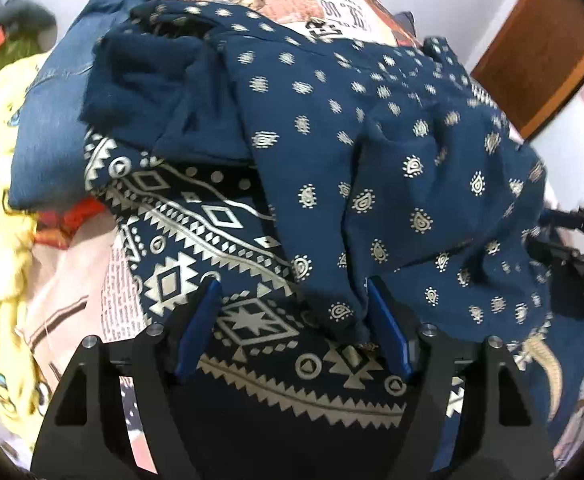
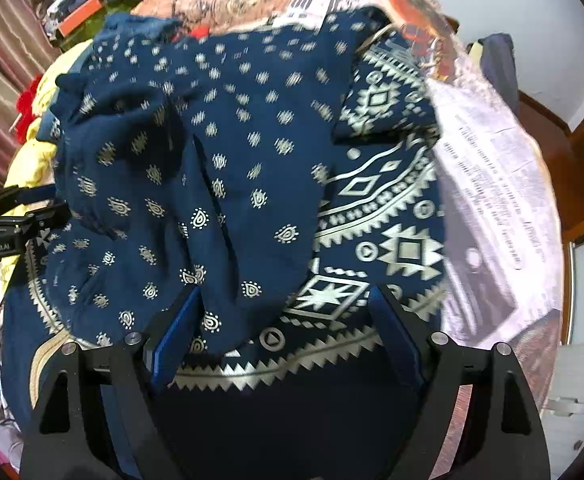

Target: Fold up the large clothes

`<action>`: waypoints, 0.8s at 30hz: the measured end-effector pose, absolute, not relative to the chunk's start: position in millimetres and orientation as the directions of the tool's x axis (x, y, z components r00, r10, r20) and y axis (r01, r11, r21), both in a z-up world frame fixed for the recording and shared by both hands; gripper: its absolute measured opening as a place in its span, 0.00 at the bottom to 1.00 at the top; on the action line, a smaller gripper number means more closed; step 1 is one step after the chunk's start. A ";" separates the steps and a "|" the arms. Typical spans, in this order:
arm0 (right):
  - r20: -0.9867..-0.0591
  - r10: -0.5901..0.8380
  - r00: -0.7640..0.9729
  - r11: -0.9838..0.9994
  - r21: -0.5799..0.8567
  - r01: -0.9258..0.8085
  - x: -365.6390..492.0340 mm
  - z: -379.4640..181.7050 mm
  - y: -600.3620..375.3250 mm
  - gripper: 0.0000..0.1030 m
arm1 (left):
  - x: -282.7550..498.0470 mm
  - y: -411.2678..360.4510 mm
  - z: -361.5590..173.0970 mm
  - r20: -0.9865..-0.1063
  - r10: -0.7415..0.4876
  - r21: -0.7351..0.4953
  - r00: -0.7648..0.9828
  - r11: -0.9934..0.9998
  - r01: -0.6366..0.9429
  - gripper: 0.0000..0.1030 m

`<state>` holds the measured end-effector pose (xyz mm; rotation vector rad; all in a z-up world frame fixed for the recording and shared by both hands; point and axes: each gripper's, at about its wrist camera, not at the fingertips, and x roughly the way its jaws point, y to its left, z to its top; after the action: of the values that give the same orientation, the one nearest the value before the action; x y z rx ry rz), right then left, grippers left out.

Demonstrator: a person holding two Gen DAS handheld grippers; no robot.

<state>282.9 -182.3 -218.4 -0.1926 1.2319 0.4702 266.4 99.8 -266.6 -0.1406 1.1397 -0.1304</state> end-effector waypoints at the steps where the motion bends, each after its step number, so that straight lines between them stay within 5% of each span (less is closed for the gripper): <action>1: -0.932 0.239 0.272 0.889 0.097 -0.447 279.6 -212.5 -186.0 0.79 | 262.9 105.8 -262.3 -0.889 -0.180 -0.186 0.421 0.982 0.028 0.71; 11: -0.879 0.217 0.424 0.936 0.064 -0.347 289.5 -163.7 -237.1 0.80 | 244.6 193.6 -208.6 -0.844 -0.089 -0.174 0.529 0.978 -0.113 0.71; 19: -0.876 0.242 0.417 0.953 0.134 -0.271 359.8 -165.8 -227.5 0.80 | 316.7 239.3 -197.3 -0.798 -0.216 -0.359 0.562 0.920 -0.156 0.71; 24: -0.887 0.258 0.383 0.951 0.164 -0.261 412.6 -187.9 -211.3 0.80 | 362.3 247.0 -219.8 -0.823 -0.218 -0.355 0.524 0.918 -0.176 0.71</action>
<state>412.6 -211.2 -187.9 -0.0025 1.1300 0.3308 362.3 247.0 -219.8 -0.4255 1.0277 -0.0262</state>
